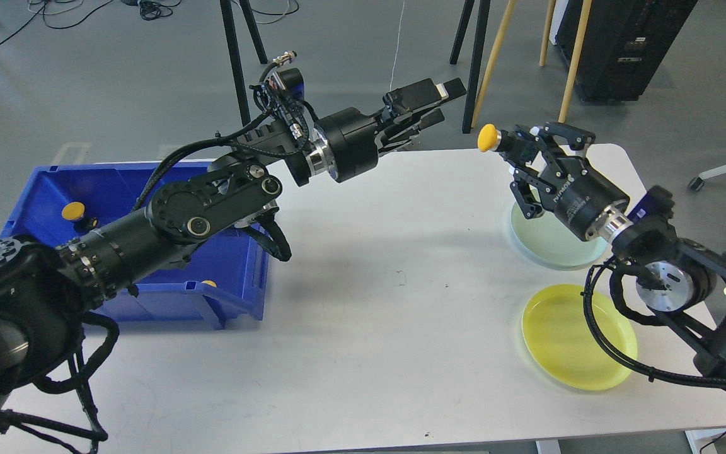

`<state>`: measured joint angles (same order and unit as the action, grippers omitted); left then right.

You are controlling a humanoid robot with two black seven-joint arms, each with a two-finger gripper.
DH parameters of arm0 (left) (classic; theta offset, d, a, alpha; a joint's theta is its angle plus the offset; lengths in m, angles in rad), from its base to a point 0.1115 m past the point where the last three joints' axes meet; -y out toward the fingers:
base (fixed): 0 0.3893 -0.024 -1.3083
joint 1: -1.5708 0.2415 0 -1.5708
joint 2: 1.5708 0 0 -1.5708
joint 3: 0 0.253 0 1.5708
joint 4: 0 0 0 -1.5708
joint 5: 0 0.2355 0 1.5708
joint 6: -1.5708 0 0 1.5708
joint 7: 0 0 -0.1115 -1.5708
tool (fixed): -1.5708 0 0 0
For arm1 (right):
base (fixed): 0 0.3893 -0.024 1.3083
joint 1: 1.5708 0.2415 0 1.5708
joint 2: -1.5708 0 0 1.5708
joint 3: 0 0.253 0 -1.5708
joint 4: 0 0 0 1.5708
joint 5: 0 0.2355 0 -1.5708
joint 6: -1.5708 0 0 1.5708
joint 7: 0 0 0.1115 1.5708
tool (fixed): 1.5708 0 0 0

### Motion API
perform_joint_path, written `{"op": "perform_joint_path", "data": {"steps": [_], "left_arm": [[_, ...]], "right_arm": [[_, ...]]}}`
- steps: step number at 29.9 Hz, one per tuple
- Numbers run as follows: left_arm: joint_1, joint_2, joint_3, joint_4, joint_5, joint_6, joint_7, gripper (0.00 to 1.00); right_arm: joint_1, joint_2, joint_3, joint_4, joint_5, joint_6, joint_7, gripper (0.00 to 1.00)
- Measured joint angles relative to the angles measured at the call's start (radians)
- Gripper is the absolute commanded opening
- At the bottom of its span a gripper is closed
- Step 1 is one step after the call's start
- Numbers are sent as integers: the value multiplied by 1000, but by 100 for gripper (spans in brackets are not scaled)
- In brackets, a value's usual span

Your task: Pass button and place on color plate

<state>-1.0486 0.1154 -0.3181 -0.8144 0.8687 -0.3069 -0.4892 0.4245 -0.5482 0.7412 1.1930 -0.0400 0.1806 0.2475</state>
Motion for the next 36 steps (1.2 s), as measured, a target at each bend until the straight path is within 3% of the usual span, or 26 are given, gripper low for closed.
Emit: {"op": "perform_joint_path", "data": {"steps": [8,9,11,12,14,15,18,23,31,36], "left_arm": [[11,113,-53,-66,0,-22,1,93],[11,132,-55,-75,0,-22,1,93],[5,176,-52,-89,0,-23,1,95],[-3,205,-49,-97,3,-27,1,96],[-24,272,-33,-108,18,-52,1,97],[-45,316,-8,-113,40,-81,1,97],[-129,432,133,-118,175,-160,1,98],[-221,564,355,-118,505,-181,1,99],[-185,682,430,-25,970,-182,0,98],[-122,647,451,108,1022,-182,0,98]], "right_arm": [[-535,-89,197,182,220,-66,-2,2],[-569,-89,203,185,229,-70,-3,8],[-622,-87,209,188,247,-76,-4,34],[-634,-85,211,189,252,-76,-4,55],[-649,-82,211,192,260,-74,-4,77],[-652,-79,211,194,261,-73,-4,100],[-654,-71,211,199,262,-67,-4,100],[-642,-48,218,218,263,-65,-5,100],[-535,-54,300,282,263,-63,-19,100],[-369,-61,404,286,262,-67,-97,100]]}}
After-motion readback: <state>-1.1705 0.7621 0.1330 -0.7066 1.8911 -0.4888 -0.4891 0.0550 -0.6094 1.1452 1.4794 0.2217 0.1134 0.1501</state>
